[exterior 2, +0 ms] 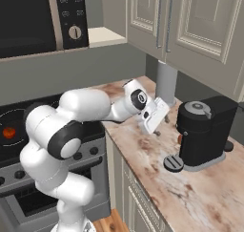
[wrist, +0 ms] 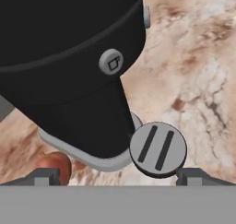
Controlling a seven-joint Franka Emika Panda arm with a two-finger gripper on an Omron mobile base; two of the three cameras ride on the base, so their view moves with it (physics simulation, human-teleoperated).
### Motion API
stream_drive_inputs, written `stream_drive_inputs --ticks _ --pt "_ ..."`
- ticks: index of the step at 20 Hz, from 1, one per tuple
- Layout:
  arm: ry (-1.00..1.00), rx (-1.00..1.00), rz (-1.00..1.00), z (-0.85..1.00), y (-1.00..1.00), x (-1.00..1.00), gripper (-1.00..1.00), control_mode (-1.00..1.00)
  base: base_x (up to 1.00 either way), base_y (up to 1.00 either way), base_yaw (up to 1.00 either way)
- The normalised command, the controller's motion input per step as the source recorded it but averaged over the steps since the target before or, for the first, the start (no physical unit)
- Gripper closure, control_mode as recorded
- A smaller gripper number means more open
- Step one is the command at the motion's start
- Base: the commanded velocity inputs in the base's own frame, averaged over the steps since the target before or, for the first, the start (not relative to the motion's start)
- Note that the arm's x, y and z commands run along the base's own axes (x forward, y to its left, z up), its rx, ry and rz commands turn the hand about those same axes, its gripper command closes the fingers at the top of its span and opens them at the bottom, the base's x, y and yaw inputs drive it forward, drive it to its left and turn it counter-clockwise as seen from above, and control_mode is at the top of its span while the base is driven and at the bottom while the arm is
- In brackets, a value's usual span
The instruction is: Place the pan on the front left burner on the stove. Then place the tomato and the onion in the pan and turn on the front left burner.
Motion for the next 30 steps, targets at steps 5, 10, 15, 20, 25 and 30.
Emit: stream_drive_inputs --ticks 5,10,15,20,25,30 --pt "0.0 0.0 0.0 -0.19 -0.13 0.15 -1.0 -1.0 0.0 0.0 0.0" --pt "0.0 0.0 0.0 -0.19 -0.14 0.08 -1.0 -1.0 0.0 0.0 0.0" --pt "0.0 0.0 0.0 -0.19 -0.2 0.03 -1.0 -1.0 0.0 0.0 0.0" --pt "0.0 0.03 0.0 -0.24 -0.19 0.02 -1.0 -1.0 0.0 0.0 0.0" --pt "0.0 0.04 0.0 -0.18 -0.13 0.06 -1.0 -1.0 0.0 0.0 0.0" --pt "0.0 0.0 0.0 -0.05 -0.01 0.22 -1.0 -1.0 0.0 0.0 0.0"
